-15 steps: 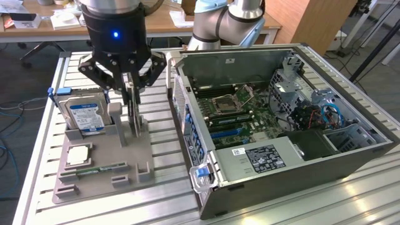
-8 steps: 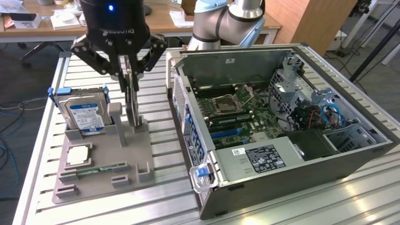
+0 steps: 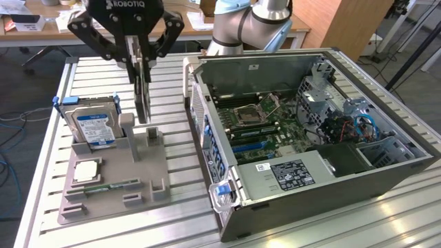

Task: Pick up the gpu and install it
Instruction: 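Pick up the gpu and move the gpu toward the slot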

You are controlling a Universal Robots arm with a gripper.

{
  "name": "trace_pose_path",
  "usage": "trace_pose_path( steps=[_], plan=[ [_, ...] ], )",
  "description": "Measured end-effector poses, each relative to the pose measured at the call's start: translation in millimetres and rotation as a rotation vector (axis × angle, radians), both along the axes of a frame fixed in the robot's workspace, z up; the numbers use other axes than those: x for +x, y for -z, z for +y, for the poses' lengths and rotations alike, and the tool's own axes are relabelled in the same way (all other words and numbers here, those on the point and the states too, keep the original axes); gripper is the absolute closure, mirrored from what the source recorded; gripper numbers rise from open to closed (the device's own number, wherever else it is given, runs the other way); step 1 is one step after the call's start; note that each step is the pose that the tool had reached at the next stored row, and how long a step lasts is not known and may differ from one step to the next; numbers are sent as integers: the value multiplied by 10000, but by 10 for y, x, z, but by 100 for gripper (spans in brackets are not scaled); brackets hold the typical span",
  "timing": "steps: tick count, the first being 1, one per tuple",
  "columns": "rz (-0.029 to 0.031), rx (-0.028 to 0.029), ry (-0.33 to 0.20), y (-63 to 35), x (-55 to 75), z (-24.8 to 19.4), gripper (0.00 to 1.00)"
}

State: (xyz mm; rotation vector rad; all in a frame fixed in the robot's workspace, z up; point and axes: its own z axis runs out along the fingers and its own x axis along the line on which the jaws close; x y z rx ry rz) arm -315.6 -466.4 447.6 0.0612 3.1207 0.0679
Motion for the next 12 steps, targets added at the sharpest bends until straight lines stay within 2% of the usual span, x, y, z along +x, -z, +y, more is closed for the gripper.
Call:
trace_pose_path(
  steps=[3,9,12],
  plan=[
    [-1,0,0,-77,0,0,74],
    [0,-1,-2,-79,8,0,74],
    [-1,0,1,-78,77,0,74]
  ],
)
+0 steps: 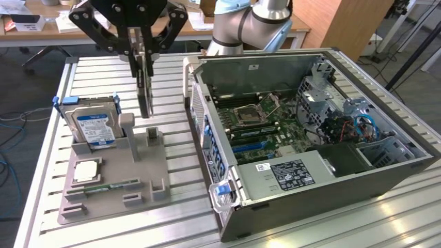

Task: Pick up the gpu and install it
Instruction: 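Pick up the gpu and move the gpu toward the slot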

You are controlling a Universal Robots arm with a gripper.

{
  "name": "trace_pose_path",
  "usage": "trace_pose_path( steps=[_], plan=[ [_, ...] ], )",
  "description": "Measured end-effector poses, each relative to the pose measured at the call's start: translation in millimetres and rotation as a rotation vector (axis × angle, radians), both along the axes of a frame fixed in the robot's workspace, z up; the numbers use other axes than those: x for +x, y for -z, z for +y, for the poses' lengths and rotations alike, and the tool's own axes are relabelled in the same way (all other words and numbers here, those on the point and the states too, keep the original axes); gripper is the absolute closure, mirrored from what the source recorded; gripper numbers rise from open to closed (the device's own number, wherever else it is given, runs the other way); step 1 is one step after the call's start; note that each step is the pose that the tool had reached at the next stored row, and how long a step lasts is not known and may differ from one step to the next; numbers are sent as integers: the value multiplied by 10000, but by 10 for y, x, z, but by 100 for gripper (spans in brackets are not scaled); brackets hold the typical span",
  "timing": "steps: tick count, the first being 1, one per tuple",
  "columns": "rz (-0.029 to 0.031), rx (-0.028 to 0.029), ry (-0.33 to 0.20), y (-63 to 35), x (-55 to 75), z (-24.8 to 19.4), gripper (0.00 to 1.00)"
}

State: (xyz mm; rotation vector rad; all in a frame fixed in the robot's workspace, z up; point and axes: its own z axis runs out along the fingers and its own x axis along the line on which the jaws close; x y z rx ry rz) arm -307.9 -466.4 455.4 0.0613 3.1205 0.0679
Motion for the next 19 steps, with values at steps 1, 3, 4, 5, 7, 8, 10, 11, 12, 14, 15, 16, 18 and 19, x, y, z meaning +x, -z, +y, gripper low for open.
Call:
trace_pose_path(
  steps=[1,3,4,5,7,8,10,11,12,14,15,16,18,19],
  plan=[
    [-1,0,0,0,37,0,74],
    [0,1,0,0,123,0,74],
    [0,2,-1,0,167,0,74],
    [0,3,-2,0,215,0,74],
    [0,4,0,0,301,0,74],
    [1,5,0,0,346,0,74],
    [1,9,-2,0,440,-1,74],
    [1,11,-1,0,484,0,74],
    [1,12,0,0,528,0,74],
    [3,14,-1,0,619,-1,74],
    [2,16,-2,0,664,-1,74],
    [2,18,-1,0,713,0,74],
    [3,21,0,0,801,-1,74],
    [3,25,-2,0,847,-1,74]
  ],
)
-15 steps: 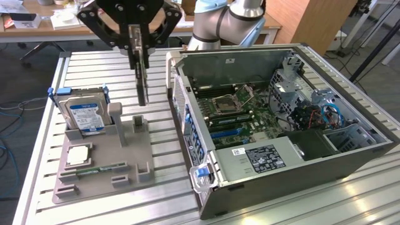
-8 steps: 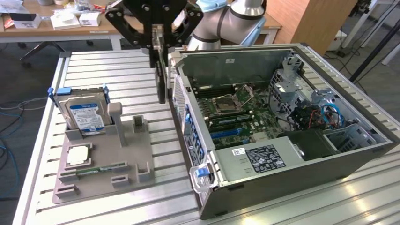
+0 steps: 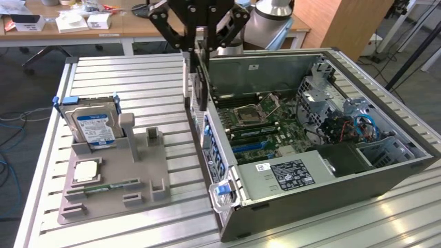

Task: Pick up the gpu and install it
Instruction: 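Pick up the gpu and move the gpu toward the slot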

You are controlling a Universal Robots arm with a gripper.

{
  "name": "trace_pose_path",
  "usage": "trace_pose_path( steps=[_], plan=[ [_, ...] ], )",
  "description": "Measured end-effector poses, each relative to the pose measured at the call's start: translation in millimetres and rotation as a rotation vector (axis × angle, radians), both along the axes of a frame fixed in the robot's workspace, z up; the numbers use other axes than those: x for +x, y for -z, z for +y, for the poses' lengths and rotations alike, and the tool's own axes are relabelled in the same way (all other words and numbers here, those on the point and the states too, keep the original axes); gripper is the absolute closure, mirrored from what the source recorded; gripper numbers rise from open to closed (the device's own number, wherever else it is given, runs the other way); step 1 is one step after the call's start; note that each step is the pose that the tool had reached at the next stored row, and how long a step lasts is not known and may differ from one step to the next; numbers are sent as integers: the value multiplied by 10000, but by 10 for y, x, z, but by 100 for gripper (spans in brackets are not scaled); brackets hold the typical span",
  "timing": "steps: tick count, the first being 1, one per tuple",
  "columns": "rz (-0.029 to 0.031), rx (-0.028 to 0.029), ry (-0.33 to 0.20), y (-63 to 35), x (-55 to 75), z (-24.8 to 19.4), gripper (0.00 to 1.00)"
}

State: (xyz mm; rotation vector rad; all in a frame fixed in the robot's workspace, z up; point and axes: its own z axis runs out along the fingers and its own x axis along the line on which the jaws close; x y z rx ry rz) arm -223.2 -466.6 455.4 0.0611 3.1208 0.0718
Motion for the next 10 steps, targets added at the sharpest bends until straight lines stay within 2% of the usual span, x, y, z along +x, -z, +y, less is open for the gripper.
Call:
trace_pose_path(
  steps=[10],
  plan=[
    [0,16,1,0,456,0,74]
  ],
)
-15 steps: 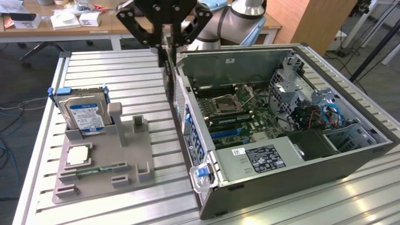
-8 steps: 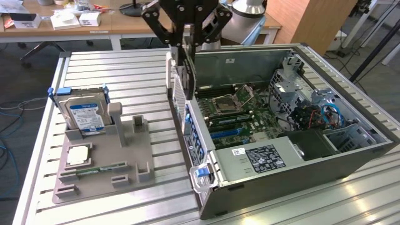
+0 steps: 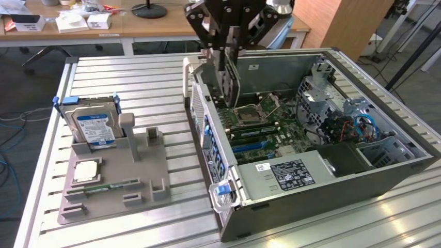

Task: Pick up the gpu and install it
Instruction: 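Pick up the gpu and move the gpu toward the slot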

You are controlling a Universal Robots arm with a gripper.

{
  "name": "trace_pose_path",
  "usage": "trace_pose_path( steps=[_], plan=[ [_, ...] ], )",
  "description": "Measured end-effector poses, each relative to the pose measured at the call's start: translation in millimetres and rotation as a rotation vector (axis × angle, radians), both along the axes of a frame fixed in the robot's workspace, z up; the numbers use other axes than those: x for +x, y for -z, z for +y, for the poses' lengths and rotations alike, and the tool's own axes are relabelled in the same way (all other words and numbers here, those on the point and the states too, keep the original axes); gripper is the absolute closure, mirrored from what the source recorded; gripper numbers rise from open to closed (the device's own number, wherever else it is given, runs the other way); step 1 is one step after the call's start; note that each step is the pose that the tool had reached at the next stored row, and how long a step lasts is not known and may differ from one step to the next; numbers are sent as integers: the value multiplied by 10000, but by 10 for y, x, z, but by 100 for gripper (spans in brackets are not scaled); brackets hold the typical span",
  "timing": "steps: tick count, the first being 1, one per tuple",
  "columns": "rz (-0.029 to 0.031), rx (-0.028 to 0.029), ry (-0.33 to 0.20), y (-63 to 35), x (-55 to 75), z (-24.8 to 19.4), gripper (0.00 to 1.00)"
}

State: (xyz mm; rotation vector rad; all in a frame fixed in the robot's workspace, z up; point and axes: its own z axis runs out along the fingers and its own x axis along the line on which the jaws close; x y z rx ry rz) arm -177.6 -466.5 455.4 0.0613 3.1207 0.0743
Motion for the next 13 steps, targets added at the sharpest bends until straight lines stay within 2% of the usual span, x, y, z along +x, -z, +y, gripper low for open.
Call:
trace_pose_path(
  steps=[13],
  plan=[
    [1,7,0,0,591,0,74]
  ],
)
